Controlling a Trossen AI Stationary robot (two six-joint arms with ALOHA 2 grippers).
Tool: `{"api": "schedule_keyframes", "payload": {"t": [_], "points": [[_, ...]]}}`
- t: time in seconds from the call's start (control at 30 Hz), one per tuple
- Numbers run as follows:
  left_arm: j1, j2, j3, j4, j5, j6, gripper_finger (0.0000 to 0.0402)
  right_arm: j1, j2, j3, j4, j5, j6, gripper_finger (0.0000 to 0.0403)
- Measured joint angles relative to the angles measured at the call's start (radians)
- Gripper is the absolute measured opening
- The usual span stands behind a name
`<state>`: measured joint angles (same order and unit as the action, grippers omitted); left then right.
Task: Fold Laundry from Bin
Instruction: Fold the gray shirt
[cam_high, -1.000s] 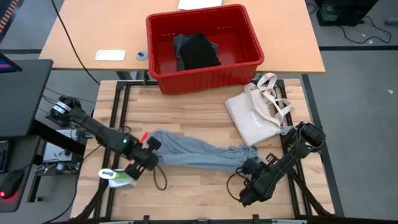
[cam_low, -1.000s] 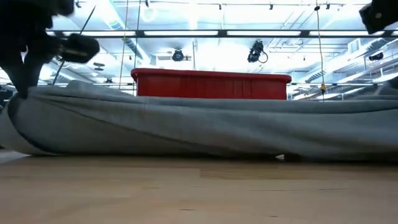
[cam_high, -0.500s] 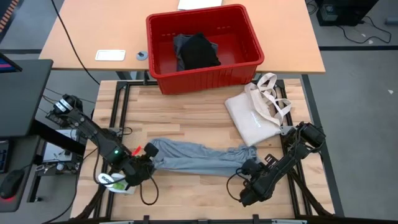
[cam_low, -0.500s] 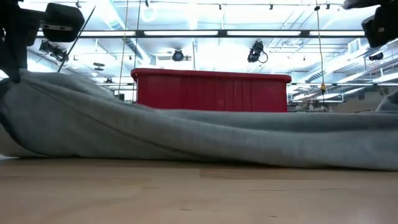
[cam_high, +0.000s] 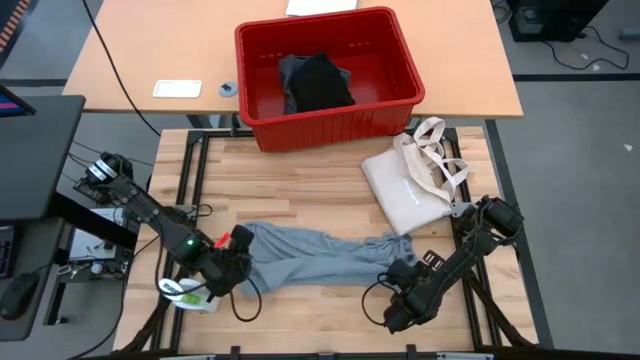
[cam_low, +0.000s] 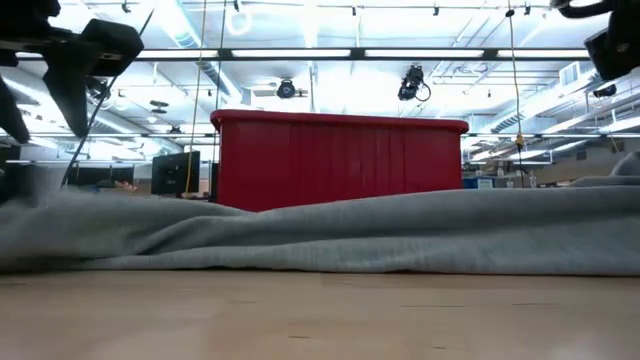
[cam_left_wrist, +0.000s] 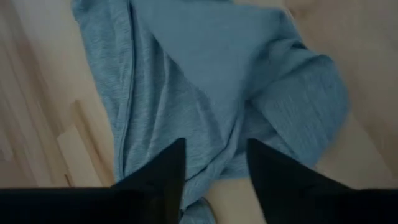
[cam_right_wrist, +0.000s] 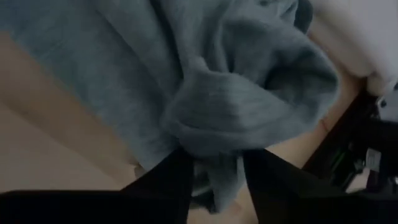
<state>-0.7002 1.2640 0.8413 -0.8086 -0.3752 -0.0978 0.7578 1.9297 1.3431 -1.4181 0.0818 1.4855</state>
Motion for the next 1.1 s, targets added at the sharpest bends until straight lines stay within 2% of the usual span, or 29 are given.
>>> {"api": "schedule_keyframes", "payload": {"t": [0.1, 0.17, 0.33, 0.47, 0.73, 0.9, 1.1], "points": [[0.000, 0.000, 0.000, 0.002, 0.001, -0.034, 0.0235, 0.000, 0.000, 0.037, -0.002, -0.046, 0.004, 0.0160], [0.000, 0.000, 0.000, 0.003, -0.010, -0.056, 0.0252, 0.001, 0.000, 0.077, -0.001, -0.016, 0.002, 0.0160], [0.009, 0.000, 0.002, 0.004, -0.043, -0.127, 0.0252, 0.000, -0.001, 0.178, 0.007, 0.179, -0.067, 0.0156], [0.035, 0.000, 0.002, -0.001, -0.005, -0.231, 0.0236, 0.000, -0.002, 0.193, 0.072, 0.318, -0.164, 0.0157], [0.049, -0.001, 0.003, 0.040, 0.021, -0.276, 0.0208, -0.021, -0.002, 0.090, 0.465, 0.660, -0.367, 0.0157], [0.067, -0.001, 0.003, 0.008, 0.066, -0.276, 0.0194, -0.067, -0.002, 0.086, 0.650, 0.651, -0.556, 0.0156], [0.057, -0.001, 0.003, -0.006, 0.220, -0.156, 0.0192, -0.123, -0.002, 0.086, 0.821, 0.571, -0.738, 0.0156]]}}
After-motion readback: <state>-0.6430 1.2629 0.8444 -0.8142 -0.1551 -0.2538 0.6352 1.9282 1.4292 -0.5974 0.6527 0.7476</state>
